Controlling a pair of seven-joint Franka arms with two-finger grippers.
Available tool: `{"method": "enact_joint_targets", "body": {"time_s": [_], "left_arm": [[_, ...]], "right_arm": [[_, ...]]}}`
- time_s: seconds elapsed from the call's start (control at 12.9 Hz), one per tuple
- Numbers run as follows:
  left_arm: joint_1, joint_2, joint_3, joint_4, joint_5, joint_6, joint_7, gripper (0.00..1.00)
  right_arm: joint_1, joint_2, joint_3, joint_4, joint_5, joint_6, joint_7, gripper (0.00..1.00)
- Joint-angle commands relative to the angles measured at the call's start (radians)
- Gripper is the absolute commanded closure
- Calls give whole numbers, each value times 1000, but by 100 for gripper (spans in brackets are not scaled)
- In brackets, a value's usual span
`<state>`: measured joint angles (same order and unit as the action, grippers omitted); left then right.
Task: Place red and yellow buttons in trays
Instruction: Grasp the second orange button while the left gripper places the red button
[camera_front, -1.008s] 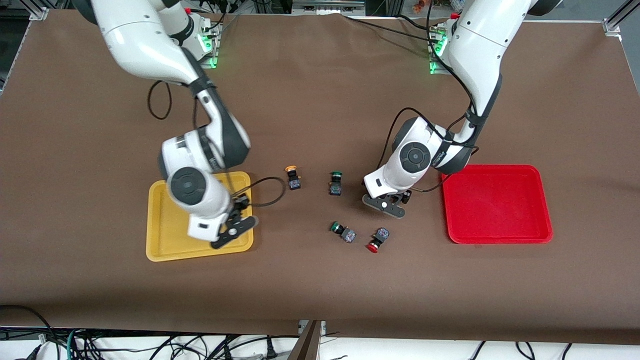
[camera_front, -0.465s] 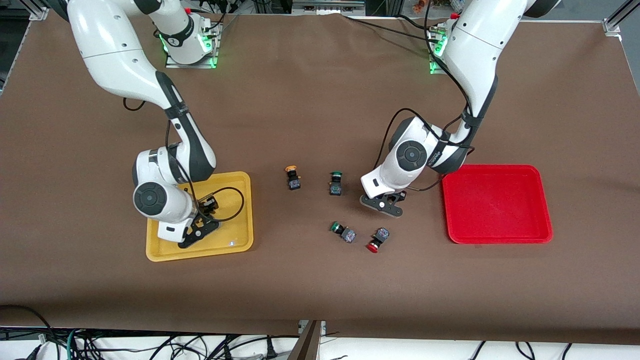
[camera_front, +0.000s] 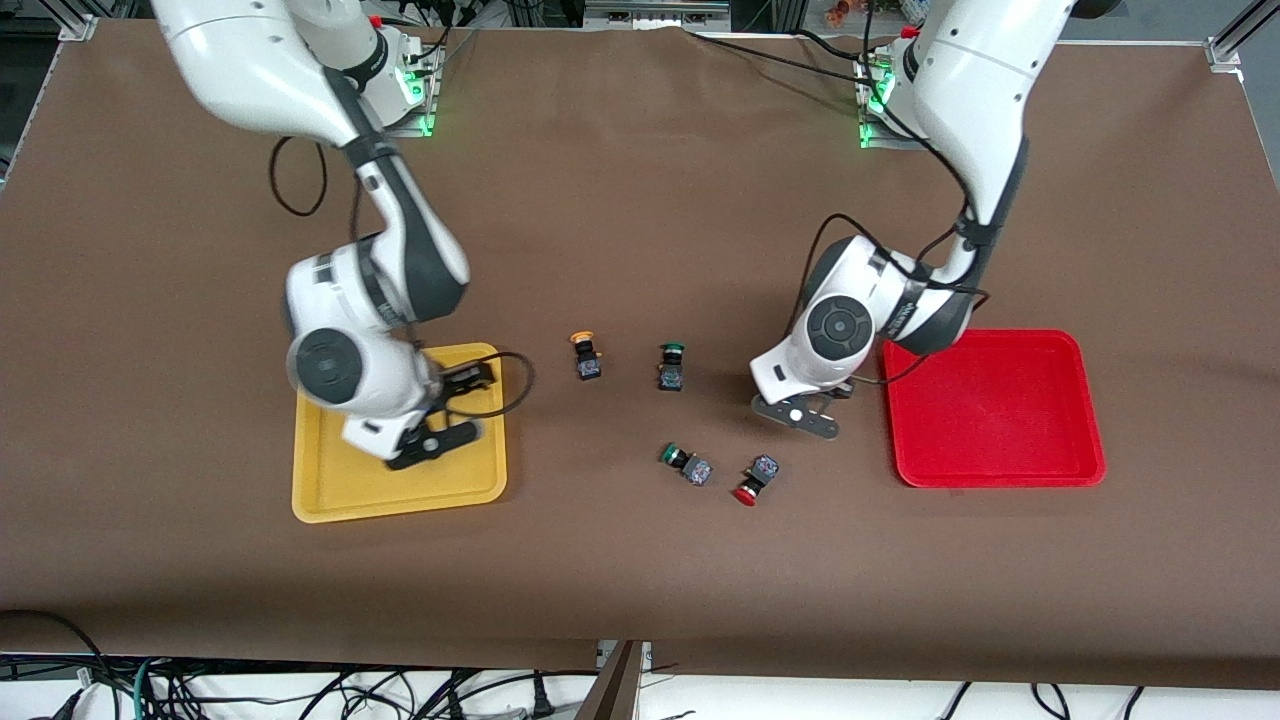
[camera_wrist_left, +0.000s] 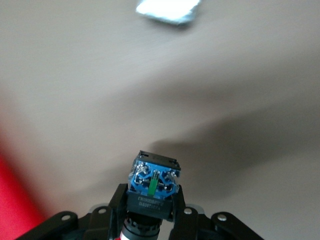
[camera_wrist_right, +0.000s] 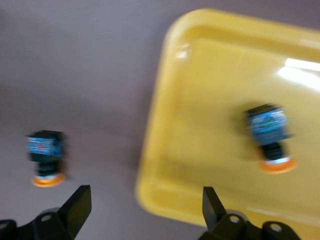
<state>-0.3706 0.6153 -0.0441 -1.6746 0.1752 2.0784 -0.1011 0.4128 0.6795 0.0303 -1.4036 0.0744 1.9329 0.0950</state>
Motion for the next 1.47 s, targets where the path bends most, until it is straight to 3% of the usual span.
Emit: {"method": "enact_joint_targets", "body": {"time_s": [0.0, 0.23, 0.39, 0.47, 0.54, 0.62, 1.01, 1.09, 1.24, 1.4], "left_arm": [[76, -29, 4, 70, 113, -170, 180, 100], [250, -10, -6, 69, 96, -74, 531, 99], [320, 30, -8, 58, 61, 11, 671, 92], [341, 49, -10, 56, 35, 40, 707, 82], [354, 55, -10, 53, 9, 54, 722, 55], [355, 55, -11, 53, -5, 52, 727, 1], [337, 43, -131, 110, -49, 43, 690, 0], [332, 49, -144, 116, -66, 48, 661, 0], [297, 105, -180, 171, -205, 71, 606, 0], [262, 171, -181, 210, -246, 246, 601, 0]], "right_arm": [[128, 29, -9, -21, 18, 76, 202, 1], [198, 48, -9, -106, 16, 231, 293, 1], [219, 60, -10, -136, 13, 282, 322, 1], [233, 64, -10, -147, 8, 299, 336, 2], [239, 71, -12, -172, 8, 337, 347, 7], [241, 71, -12, -199, 7, 378, 363, 15], [233, 46, -29, -184, 10, 327, 344, 95], [227, 37, -35, -157, 8, 278, 335, 100], [193, 23, -65, -89, -11, 162, 228, 100], [181, 9, -169, -104, -13, 120, 0, 100]]}}
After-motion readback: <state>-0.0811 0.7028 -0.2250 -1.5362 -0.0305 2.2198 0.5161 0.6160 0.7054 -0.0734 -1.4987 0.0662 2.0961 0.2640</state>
